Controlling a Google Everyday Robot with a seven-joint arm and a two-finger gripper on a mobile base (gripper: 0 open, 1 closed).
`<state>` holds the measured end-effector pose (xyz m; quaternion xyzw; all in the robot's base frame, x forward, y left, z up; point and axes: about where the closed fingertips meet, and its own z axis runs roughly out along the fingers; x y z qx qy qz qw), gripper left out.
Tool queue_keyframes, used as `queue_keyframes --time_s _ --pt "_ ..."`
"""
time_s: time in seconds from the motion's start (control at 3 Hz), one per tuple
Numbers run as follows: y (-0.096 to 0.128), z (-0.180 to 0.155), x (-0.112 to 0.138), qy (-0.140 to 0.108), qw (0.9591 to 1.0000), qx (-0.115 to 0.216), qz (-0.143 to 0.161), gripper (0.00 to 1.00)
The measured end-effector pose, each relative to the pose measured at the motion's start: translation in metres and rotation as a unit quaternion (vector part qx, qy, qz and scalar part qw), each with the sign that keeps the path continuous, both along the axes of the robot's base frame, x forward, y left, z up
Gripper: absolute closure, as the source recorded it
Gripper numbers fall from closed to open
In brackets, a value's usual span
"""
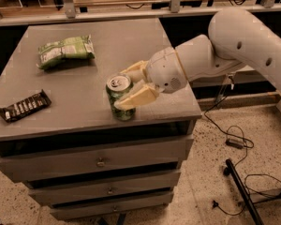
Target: Move green can near green jalapeno chip bag
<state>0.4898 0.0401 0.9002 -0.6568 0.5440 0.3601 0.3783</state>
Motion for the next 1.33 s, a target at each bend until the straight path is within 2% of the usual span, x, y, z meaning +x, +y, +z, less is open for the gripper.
queue_keyframes --time_s 0.33,0.67,1.0,1.33 --pt "0.002 0.000 -0.001 0.000 1.0000 0.000 0.002 0.80" --pt "-0.002 0.013 0.010 -0.007 0.9998 -0.008 -0.019 1.00" --pt "-0.007 0.029 0.023 -0.014 0.9988 -0.020 -0.042 1.00" --pt "-0.028 0.075 0.080 -0.016 0.9948 -0.028 -0.096 1.00"
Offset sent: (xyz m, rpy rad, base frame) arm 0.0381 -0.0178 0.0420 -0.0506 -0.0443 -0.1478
